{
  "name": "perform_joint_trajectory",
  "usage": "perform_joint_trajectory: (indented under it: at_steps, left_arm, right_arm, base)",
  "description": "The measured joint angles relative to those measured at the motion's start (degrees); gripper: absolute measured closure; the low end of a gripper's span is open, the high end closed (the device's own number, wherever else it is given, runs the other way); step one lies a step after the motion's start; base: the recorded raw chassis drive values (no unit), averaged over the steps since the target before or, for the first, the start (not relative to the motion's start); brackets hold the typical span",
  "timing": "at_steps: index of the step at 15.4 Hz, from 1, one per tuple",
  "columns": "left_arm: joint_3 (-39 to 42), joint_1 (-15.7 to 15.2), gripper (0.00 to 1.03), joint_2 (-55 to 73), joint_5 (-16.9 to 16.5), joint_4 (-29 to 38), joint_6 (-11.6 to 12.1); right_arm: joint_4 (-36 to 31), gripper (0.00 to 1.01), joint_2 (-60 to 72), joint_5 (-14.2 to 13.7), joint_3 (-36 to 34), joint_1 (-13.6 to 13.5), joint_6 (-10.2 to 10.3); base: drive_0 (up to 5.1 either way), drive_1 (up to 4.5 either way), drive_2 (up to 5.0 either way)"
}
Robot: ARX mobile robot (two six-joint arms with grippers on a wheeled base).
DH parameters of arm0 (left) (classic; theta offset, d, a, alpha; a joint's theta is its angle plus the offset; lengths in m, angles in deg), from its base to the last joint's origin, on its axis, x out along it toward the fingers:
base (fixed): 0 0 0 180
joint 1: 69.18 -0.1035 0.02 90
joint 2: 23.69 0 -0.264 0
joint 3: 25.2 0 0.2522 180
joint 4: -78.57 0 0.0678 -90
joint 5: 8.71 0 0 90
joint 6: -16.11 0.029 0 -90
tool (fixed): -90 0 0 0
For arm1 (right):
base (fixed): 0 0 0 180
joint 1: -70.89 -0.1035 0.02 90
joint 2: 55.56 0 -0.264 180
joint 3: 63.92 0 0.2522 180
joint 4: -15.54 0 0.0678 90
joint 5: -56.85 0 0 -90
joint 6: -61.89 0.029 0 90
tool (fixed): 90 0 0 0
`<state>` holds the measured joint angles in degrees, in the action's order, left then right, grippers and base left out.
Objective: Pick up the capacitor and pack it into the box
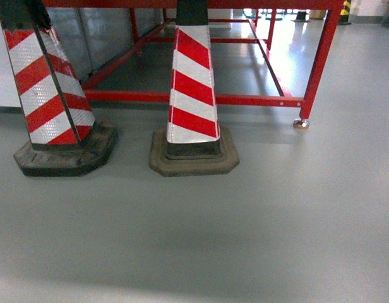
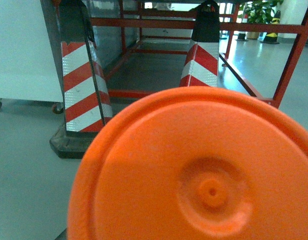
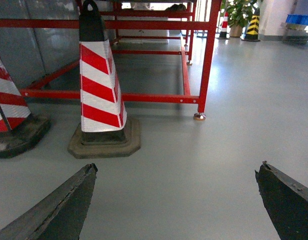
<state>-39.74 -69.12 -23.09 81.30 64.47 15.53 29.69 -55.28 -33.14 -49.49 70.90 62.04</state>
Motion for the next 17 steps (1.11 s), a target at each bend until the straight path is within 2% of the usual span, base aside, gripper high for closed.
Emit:
perform_joint_trajectory:
  at_steps: [17]
  left_arm:
    - [0.0,0.0,0.59,0.0,0.07,-0.2,0.0]
  right_arm:
    - [0.0,0.03,0.0,0.0,0.0,0.0,0.0]
  base:
    - [0.0,4.03,-4.0]
